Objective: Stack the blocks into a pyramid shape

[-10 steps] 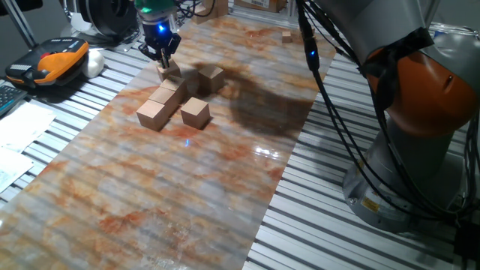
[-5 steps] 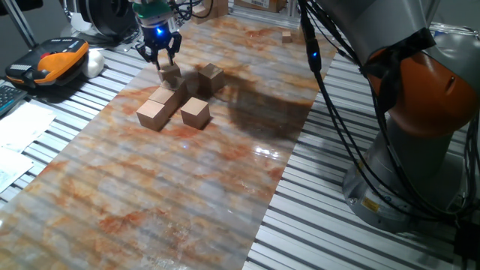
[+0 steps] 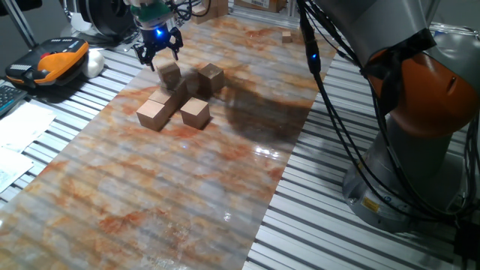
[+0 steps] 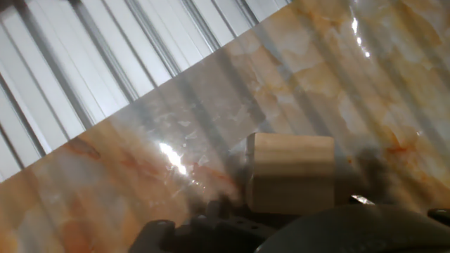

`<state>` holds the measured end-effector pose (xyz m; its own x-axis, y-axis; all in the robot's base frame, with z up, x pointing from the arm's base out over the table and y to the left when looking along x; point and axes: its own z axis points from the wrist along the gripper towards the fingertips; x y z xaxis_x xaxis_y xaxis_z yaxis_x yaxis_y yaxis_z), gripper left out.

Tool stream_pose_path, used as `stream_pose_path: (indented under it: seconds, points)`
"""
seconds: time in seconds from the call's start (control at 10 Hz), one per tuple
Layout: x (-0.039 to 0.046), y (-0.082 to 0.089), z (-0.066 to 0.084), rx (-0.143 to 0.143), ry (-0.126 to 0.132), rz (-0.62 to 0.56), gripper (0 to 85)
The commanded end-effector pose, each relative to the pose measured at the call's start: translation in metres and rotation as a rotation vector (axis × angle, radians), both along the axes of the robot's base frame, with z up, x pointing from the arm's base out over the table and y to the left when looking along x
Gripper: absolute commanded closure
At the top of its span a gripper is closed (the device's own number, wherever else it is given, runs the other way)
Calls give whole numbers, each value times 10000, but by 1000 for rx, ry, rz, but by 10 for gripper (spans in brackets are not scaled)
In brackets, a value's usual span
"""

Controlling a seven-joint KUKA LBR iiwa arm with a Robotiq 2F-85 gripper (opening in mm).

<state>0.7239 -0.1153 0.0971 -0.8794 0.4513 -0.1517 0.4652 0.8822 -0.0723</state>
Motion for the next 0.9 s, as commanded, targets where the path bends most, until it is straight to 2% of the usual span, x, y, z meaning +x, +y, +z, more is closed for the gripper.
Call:
stream_pose_path:
  seconds: [0.0,0.3,0.8]
  points:
    - [-7,-10,-17,4,-10,19,0]
    - [-19,-45,-74,23,-16,13,0]
    - [-45,-80,-124,24,-21,-2,0]
